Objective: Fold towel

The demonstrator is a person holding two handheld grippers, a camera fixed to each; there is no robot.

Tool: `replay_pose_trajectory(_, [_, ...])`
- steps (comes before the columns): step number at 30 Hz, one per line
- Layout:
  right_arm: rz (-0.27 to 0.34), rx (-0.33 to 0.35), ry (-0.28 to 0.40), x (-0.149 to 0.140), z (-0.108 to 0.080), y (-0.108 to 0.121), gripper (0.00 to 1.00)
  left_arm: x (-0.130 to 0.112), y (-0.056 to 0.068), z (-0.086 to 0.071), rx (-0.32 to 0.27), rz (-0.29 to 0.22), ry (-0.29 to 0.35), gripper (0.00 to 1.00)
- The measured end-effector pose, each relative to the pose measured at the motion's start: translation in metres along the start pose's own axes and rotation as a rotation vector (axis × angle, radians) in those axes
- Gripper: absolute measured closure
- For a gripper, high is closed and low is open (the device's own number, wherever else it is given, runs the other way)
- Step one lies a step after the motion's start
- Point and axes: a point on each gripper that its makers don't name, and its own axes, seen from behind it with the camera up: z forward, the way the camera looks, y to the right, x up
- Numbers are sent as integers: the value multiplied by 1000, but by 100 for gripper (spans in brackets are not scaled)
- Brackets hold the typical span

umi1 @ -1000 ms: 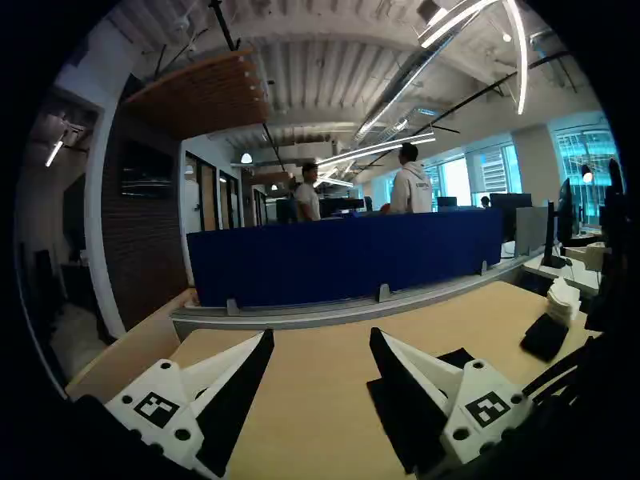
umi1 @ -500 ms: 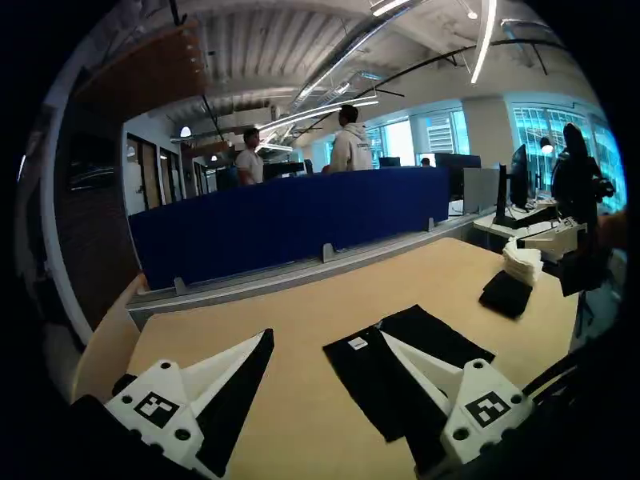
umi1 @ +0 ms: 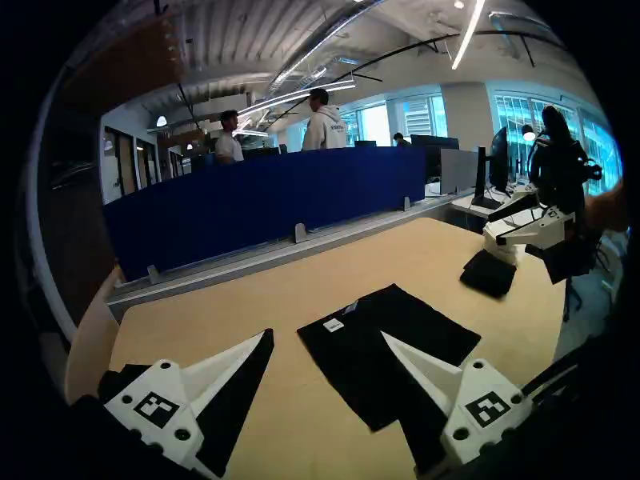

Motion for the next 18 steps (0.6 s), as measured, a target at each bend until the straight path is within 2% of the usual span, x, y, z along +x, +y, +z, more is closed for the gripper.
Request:
replay_pose_trajectory(5, [-10, -1, -33, -18, 8, -1, 0, -18, 8, 9, -18, 24, -34, 11])
replay_pose_trajectory(18, [5, -4, -112, -76, 26, -2, 0, -74, 25, 29, -51, 43, -140, 11])
